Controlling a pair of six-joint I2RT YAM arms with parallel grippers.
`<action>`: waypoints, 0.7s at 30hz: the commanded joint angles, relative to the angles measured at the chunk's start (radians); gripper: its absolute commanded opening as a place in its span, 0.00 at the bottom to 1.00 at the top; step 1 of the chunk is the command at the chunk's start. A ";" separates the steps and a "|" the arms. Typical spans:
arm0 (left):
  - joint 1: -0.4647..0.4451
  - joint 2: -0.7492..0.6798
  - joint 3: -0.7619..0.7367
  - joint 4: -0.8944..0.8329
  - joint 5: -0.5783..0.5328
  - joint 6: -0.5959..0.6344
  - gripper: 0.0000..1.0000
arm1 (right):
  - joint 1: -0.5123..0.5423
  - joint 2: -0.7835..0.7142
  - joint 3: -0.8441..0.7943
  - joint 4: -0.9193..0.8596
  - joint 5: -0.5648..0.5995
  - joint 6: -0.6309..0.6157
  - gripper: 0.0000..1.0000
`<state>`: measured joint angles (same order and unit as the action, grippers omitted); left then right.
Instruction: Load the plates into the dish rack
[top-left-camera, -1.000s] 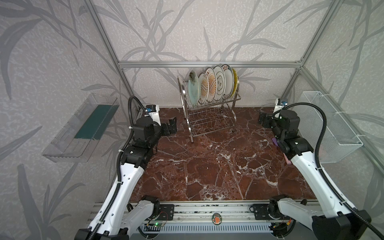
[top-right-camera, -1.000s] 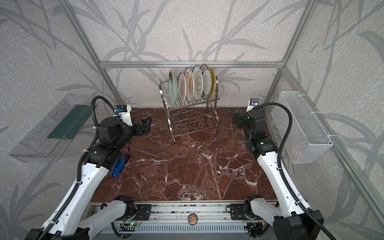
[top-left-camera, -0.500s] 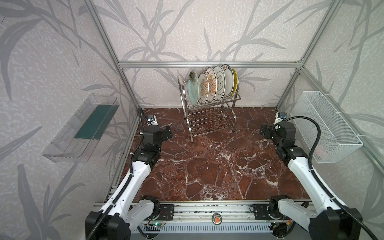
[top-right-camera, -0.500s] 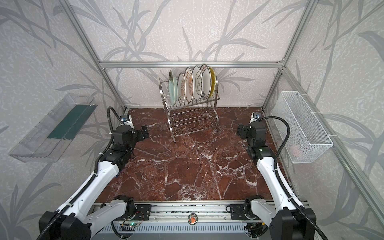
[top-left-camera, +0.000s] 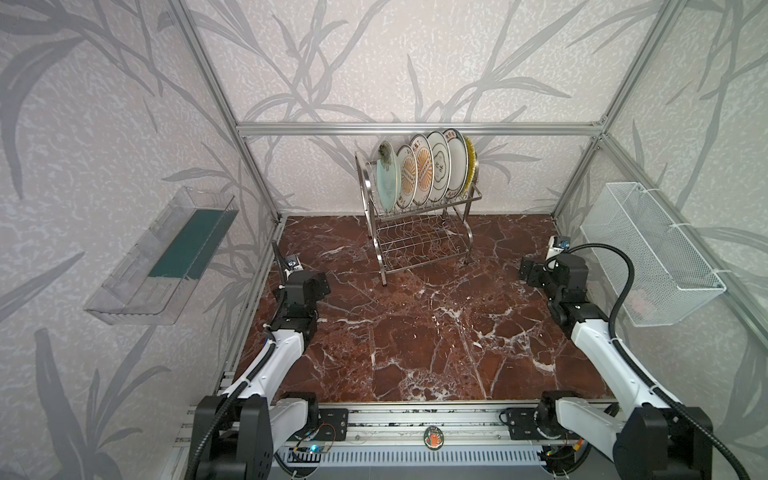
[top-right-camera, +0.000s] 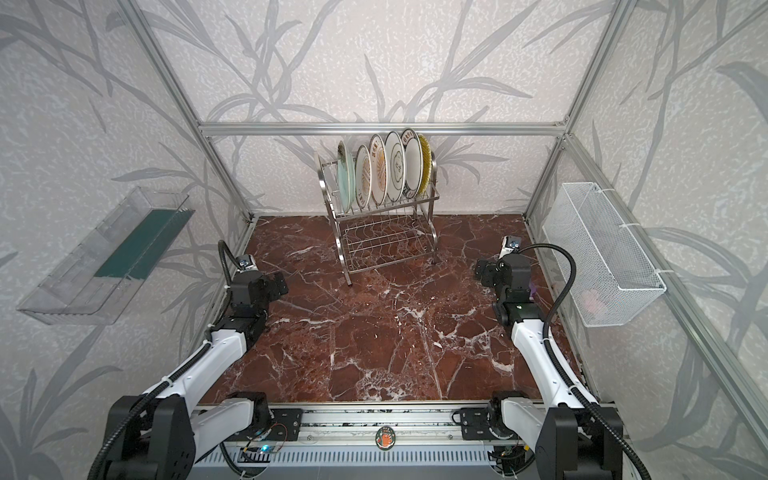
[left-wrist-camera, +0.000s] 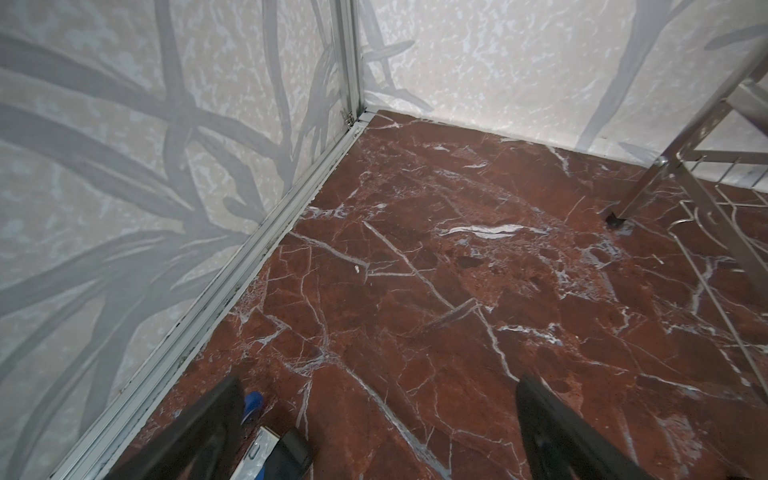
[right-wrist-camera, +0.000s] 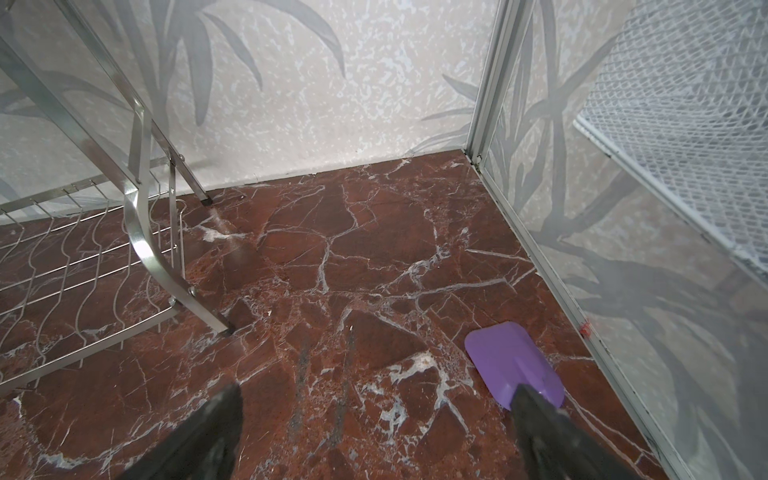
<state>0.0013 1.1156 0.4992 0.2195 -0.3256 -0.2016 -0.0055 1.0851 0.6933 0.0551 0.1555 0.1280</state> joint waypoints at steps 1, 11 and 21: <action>0.031 0.026 -0.030 0.136 0.046 0.006 0.99 | -0.009 0.001 -0.025 0.052 -0.003 -0.015 0.99; 0.087 0.188 -0.138 0.483 0.153 0.066 0.99 | -0.033 -0.015 -0.069 0.100 0.011 -0.017 0.99; 0.130 0.318 -0.153 0.663 0.385 0.079 0.99 | -0.047 -0.003 -0.085 0.130 -0.008 -0.036 0.99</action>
<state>0.1146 1.4052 0.3355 0.7944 -0.0490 -0.1482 -0.0479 1.0847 0.6193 0.1387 0.1555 0.1070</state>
